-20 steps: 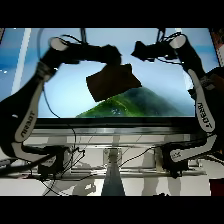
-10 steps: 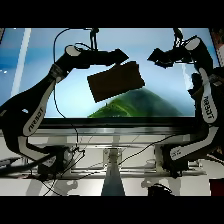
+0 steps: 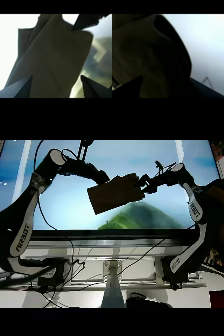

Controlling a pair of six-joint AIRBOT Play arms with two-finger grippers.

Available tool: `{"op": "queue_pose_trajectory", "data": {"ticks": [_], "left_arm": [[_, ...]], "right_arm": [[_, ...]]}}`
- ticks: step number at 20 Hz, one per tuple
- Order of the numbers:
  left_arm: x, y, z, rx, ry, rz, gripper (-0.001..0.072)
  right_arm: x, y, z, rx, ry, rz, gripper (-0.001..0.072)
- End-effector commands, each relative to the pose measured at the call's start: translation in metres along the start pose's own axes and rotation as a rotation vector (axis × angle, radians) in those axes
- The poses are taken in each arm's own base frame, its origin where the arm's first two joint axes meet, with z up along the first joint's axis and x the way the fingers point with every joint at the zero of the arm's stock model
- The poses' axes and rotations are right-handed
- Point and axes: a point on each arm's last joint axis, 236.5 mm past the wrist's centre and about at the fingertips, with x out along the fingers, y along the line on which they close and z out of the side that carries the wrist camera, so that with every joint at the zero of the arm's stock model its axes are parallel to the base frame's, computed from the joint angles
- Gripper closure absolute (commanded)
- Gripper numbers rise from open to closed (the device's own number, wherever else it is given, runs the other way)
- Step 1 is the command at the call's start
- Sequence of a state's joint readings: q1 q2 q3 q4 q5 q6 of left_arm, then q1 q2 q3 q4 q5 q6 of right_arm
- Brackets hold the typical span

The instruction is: Fold the clothes and pants, and hang the long-sleeved shirts on hangers.

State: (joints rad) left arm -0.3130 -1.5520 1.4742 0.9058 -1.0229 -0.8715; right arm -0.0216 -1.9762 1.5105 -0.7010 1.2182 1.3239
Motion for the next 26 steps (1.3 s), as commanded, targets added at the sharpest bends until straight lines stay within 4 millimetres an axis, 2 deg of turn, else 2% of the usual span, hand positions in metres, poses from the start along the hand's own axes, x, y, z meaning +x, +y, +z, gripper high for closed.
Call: {"op": "queue_pose_trajectory", "data": {"ticks": [1, 2, 3, 4, 6, 8, 10, 12, 14, 16, 17, 19, 21, 22, 23, 26], "left_arm": [[-0.019, 0.017, -0.029, 0.106, 0.140, 0.096, 0.0006], [-0.020, 0.019, -0.032, 0.110, 0.152, 0.102, 0.0008], [-0.021, 0.020, -0.034, 0.103, 0.160, 0.107, 0.0012], [-0.023, 0.023, -0.035, 0.083, 0.164, 0.116, 0.0077], [-0.035, 0.032, -0.039, 0.063, 0.178, 0.146, 0.0344], [-0.059, 0.042, -0.046, 0.053, 0.208, 0.200, 0.0675], [-0.093, 0.052, -0.053, 0.035, 0.236, 0.275, 0.0695], [-0.136, 0.064, -0.059, -0.004, 0.244, 0.382, 0.0695], [-0.176, 0.072, -0.056, -0.070, 0.194, 0.473, 0.0694], [-0.203, 0.072, -0.051, -0.097, 0.138, 0.518, 0.0694], [-0.212, 0.070, -0.049, -0.096, 0.121, 0.531, 0.0694], [-0.220, 0.067, -0.046, -0.090, 0.103, 0.542, 0.0694], [-0.220, 0.066, -0.046, -0.088, 0.101, 0.542, 0.0694], [-0.220, 0.066, -0.046, -0.088, 0.102, 0.542, 0.0694], [-0.220, 0.066, -0.046, -0.089, 0.103, 0.541, 0.0694], [-0.219, 0.067, -0.046, -0.089, 0.104, 0.541, 0.0694]], "right_arm": [[0.040, 0.018, -0.022, -0.090, 0.080, 0.024, 0.0149], [0.050, 0.033, -0.026, -0.172, 0.082, 0.043, 0.0302], [0.056, 0.045, -0.027, -0.243, 0.074, 0.058, 0.0494], [0.059, 0.057, -0.026, -0.302, 0.064, 0.058, 0.0694], [0.050, 0.080, -0.015, -0.362, 0.024, 0.063, 0.0699], [0.020, 0.109, 0.002, -0.414, -0.048, 0.069, 0.0700], [-0.031, 0.136, 0.022, -0.436, -0.154, 0.037, 0.0700], [-0.096, 0.148, 0.036, -0.457, -0.277, -0.058, 0.0700], [-0.176, 0.144, 0.044, -0.425, -0.436, -0.216, 0.0700], [-0.266, 0.134, 0.039, -0.348, -0.622, -0.362, 0.0700], [-0.309, 0.131, 0.030, -0.303, -0.712, -0.413, 0.0700], [-0.391, 0.119, 0.000, -0.186, -0.881, -0.501, 0.0700], [-0.463, 0.095, -0.045, -0.017, -1.030, -0.600, 0.0700], [-0.493, 0.080, -0.073, 0.070, -1.082, -0.659, 0.0700], [-0.514, 0.066, -0.100, 0.141, -1.107, -0.717, 0.0700], [-0.566, 0.029, -0.192, 0.379, -1.172, -0.892, 0.0700]]}}
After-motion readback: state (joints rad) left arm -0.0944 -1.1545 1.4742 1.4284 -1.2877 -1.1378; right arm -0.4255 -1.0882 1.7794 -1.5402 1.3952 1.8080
